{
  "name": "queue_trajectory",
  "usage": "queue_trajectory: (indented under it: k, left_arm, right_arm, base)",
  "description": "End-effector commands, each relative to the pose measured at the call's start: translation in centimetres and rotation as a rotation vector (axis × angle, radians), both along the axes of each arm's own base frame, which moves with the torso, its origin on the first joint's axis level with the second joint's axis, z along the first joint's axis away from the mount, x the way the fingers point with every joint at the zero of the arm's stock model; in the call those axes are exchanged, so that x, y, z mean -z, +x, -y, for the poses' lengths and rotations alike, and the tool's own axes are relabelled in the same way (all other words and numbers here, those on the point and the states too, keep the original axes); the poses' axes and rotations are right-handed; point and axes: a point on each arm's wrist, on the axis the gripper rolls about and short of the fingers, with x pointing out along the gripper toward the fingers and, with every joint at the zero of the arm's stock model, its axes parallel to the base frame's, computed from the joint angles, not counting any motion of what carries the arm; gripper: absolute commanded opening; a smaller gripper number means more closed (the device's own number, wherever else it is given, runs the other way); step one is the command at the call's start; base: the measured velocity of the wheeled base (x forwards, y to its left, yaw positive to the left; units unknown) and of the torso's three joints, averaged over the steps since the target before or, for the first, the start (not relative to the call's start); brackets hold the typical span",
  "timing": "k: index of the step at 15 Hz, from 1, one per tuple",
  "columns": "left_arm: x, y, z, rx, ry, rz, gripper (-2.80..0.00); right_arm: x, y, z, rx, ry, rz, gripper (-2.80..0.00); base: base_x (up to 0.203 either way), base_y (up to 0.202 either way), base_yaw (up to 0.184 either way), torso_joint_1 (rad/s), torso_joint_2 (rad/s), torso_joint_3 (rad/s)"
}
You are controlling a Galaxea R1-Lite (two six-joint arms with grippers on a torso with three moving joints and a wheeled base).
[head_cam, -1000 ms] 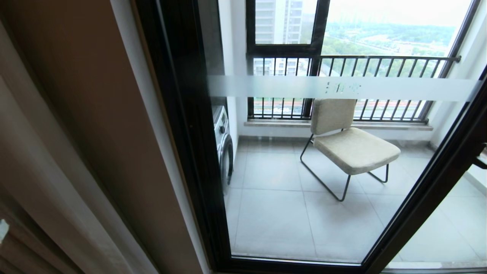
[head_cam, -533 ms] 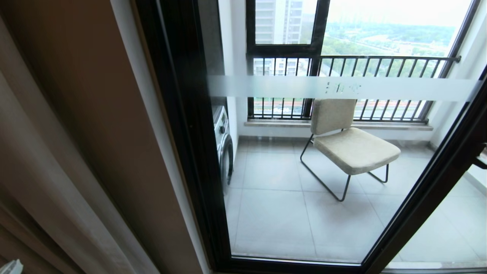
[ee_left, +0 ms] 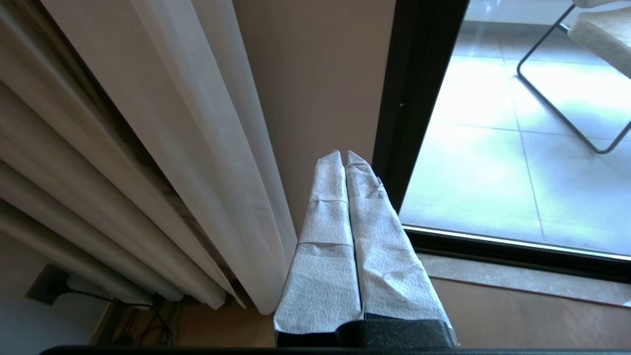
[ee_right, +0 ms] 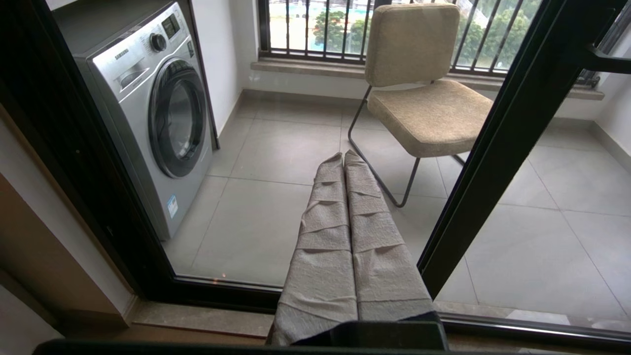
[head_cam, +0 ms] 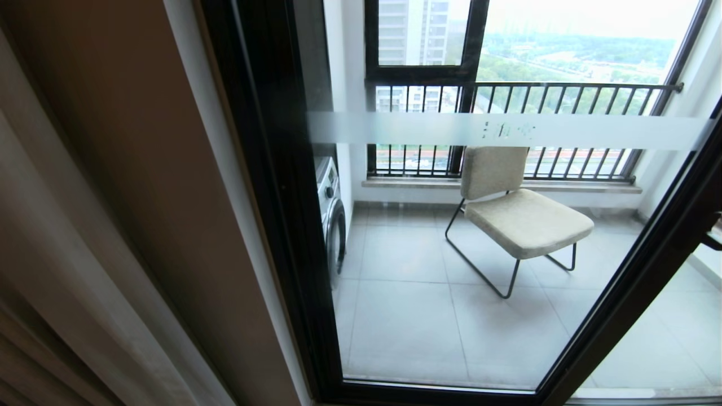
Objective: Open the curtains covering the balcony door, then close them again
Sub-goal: Pull the inner curtains open on both sides
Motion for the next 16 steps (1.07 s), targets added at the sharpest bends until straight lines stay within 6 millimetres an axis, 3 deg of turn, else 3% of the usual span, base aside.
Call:
queue_trajectory:
  k: [1,8,16]
  left_arm:
    - [0.0,-0.2,0.0,0.053,0.002,0.020,-2.80]
    - [0.3,-2.2,0.0,0.086,0.018,0.269,-2.80]
    - [0.3,-2.2,0.0,0.082,0.025,0.271,-2.80]
  right_arm:
    - [0.0,0.0,0.0,-0.001,-0.001,0.000,-2.80]
    - [0.0,0.0,0.0,-0.001,-0.001,0.000,-2.80]
    - [0.0,0.0,0.0,-0.001,-0.001,0.000,-2.80]
  base:
    - [0.000,0.000,0.000,0.000,0.00,0.000]
    - [0.000,0.000,0.000,0.000,0.00,0.000]
    - [0.000,0.000,0.000,0.000,0.00,0.000]
